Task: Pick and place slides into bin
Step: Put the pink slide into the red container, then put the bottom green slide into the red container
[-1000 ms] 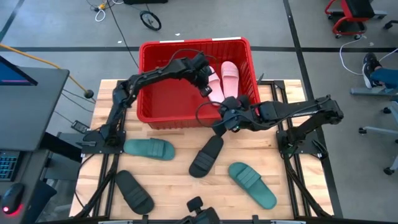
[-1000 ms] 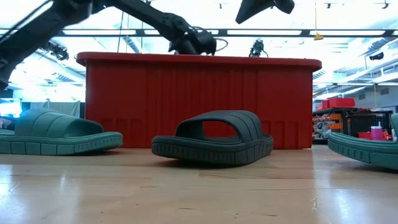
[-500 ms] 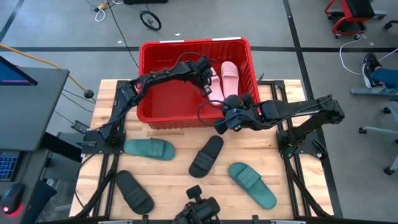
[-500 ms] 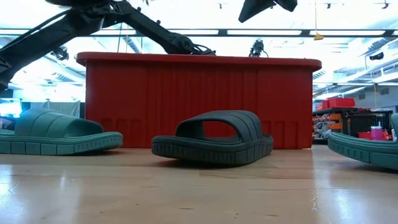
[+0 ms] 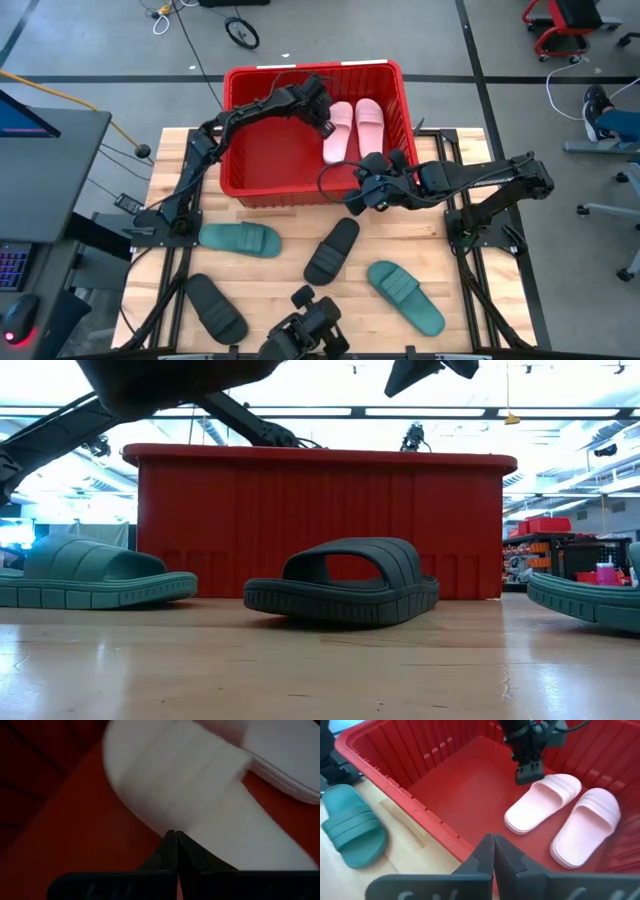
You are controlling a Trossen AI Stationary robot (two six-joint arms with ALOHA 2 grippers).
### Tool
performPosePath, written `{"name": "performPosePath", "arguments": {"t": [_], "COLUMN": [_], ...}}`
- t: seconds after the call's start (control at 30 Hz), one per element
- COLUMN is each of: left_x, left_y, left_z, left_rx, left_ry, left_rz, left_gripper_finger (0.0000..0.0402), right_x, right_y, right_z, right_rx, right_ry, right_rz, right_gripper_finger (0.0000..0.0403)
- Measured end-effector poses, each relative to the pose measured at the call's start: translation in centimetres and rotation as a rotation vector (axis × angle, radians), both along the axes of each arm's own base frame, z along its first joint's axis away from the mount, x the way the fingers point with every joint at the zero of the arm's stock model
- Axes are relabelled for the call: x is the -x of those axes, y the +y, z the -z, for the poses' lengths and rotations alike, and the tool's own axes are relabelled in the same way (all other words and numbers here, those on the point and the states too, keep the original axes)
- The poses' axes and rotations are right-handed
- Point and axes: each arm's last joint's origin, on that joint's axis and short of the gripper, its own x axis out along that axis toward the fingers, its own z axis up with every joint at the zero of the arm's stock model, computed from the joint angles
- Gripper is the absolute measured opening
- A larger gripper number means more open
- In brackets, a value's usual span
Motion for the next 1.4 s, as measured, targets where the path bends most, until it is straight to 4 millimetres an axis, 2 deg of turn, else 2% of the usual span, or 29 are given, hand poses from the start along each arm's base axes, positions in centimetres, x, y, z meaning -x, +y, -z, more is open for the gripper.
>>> {"name": "performPosePath", "arguments": {"t": [0.13, 0.23, 0.37, 0.47, 0.6, 0.7, 0.83, 0.93, 1.03, 1.23, 1.4], "left_x": [-0.9, -1.2, -1.0, -0.1, 2.0, 4.1, 7.1, 8.9, 9.7, 9.5, 8.8], "left_y": [-1.4, -2.6, -4.1, -5.5, -8.7, -11.7, -15.7, -18.6, -21.7, -26.7, -30.4], "left_z": [-0.3, -2.4, -8.9, -14.0, -20.8, -23.8, -26.7, -28.1, -28.5, -27.9, -26.7], "left_rx": [0.005, -0.025, -0.114, -0.162, -0.188, -0.163, -0.129, -0.061, 0.007, 0.167, 0.284], "left_ry": [0.001, -0.034, -0.139, -0.208, -0.299, -0.396, -0.413, -0.409, -0.386, -0.317, -0.239], "left_rz": [0.044, 0.065, 0.081, 0.090, 0.104, 0.099, 0.130, 0.139, 0.184, 0.222, 0.202], "left_gripper_finger": [0.0000, 0.0000, 0.0002, 0.0005, 0.0005, 0.0010, 0.0022, 0.0032, 0.0044, 0.0080, 0.0111], "right_x": [0.3, 0.6, 1.0, 1.5, 3.0, 4.5, 6.9, 8.8, 10.8, 14.3, 15.2], "right_y": [-0.1, 0.2, 2.4, 5.0, 9.1, 12.0, 15.3, 17.7, 19.5, 21.8, 23.1], "right_z": [0.2, 0.5, 0.7, 0.7, 0.7, 0.9, 1.3, 1.9, 3.4, 7.8, 12.3], "right_rx": [0.013, -0.004, -0.006, -0.027, -0.101, -0.264, -0.545, -0.672, -0.737, -0.812, -0.969], "right_ry": [0.041, 0.100, 0.133, 0.125, 0.085, 0.041, 0.108, 0.145, 0.194, 0.266, 0.195], "right_rz": [0.004, -0.039, -0.144, -0.231, -0.311, -0.313, -0.346, -0.342, -0.301, -0.210, -0.185], "right_gripper_finger": [0.0004, 0.0003, 0.0002, 0.0002, 0.0001, 0.0001, 0.0002, 0.0011, 0.0031, 0.0095, 0.0145]}}
